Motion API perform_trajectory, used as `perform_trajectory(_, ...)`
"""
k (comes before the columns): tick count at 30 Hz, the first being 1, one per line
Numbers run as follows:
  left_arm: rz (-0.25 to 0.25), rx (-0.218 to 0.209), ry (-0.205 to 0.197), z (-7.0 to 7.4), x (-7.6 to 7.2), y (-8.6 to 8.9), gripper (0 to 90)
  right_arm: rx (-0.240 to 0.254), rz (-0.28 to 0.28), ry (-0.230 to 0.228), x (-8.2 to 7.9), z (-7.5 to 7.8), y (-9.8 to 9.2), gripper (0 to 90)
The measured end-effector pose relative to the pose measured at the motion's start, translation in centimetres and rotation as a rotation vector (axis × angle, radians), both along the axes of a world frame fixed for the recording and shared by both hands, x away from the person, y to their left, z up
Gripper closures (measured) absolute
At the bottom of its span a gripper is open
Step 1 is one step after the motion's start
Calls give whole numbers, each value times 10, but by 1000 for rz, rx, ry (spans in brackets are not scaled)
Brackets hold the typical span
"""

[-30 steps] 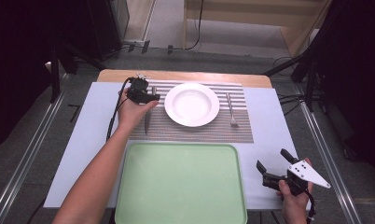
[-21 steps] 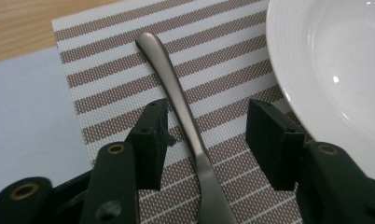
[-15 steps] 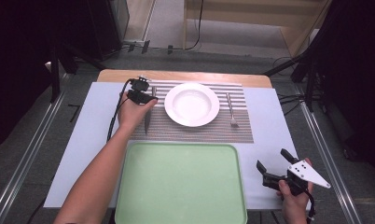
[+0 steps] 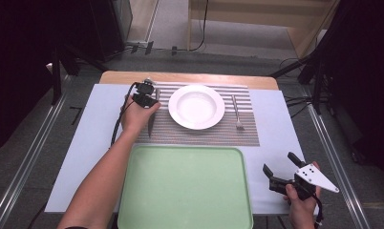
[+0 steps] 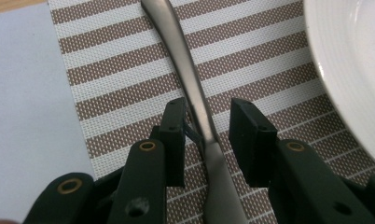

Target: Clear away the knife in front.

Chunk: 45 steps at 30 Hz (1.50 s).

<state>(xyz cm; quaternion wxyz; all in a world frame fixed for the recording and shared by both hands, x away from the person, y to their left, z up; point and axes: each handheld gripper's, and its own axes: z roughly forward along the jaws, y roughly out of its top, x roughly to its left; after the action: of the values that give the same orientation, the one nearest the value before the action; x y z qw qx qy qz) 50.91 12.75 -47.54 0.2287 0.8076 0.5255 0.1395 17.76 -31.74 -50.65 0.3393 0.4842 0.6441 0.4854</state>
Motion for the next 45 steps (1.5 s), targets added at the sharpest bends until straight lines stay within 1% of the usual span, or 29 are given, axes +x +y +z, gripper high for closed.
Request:
perform_trajectory(1,6,-7,5,-1,1,0,682,1,-1,0,0,0,0,0)
perform_trajectory(2,4,-19,13,-3,2,0,682,2,-4,-1,0,0,0,0)
perform_trajectory(4,6,-22,27,-5,2,-1,697,3,-4,-2,0,0,0,0)
perform_trajectory(5,6,-17,27,-5,2,-2,699,-1,-3,-4,0,0,0,0)
perform_trajectory(6,20,-16,24,-5,2,-3,705,0,-4,-5,0,0,0,0)
perform_trajectory(7,23,-6,22,-5,2,-3,730,1,-4,-5,0,0,0,0)
perform_trajectory(9,34,-12,29,-5,3,-2,753,6,-3,-2,0,0,0,0)
perform_trajectory(10,38,-10,31,-5,3,-2,759,5,-3,-4,0,0,-1,0)
perform_trajectory(12,33,27,19,-5,2,-6,777,8,-4,-4,0,0,0,0)
perform_trajectory(15,45,32,35,-4,4,-7,783,2,-4,0,0,0,0,1)
perform_trajectory(16,38,32,39,-4,4,-6,783,2,-4,0,0,0,0,0)
perform_trajectory(17,33,26,39,-5,5,-5,782,2,-5,0,0,0,0,0)
perform_trajectory(20,23,-19,49,-5,6,1,782,1,-4,-1,0,0,0,0)
perform_trajectory(21,19,-19,42,-6,5,1,784,2,-5,0,0,0,0,0)
perform_trajectory(24,6,3,28,-6,4,-1,790,-5,-2,-7,1,0,-1,0)
perform_trajectory(27,-9,8,19,-6,3,-1,793,6,-2,3,0,0,-1,0)
perform_trajectory(28,-3,-4,13,-6,2,0,793,-2,-1,-3,1,0,-1,0)
perform_trajectory(29,0,-11,6,-6,1,1,793,8,0,5,0,0,0,1)
perform_trajectory(31,1,-19,-9,-7,-1,2,794,3,0,-1,1,0,-1,0)
perform_trajectory(33,-1,-49,-11,-7,-3,5,794,12,-3,2,1,0,-2,1)
perform_trajectory(34,-4,-56,-16,-7,-5,6,794,12,-5,0,1,0,-2,0)
perform_trajectory(35,-10,-48,-20,-6,-6,6,794,17,-6,6,0,0,-2,0)
perform_trajectory(36,-14,-56,-32,-5,-8,7,794,17,-7,5,0,0,-2,1)
perform_trajectory(38,-18,-75,-30,-3,-10,8,794,15,-5,6,0,0,-2,1)
perform_trajectory(39,-19,-73,-39,-2,-11,8,794,9,-3,-3,1,0,-2,0)
perform_trajectory(40,-30,-71,-43,0,-12,9,794,7,0,-1,1,0,-2,0)
perform_trajectory(41,-24,-84,-45,1,-14,8,794,5,0,-2,1,0,-2,1)
perform_trajectory(42,-33,-84,-50,2,-15,9,794,6,1,-2,1,0,-1,0)
perform_trajectory(45,-38,-88,-59,6,-19,10,793,12,-1,2,0,0,0,1)
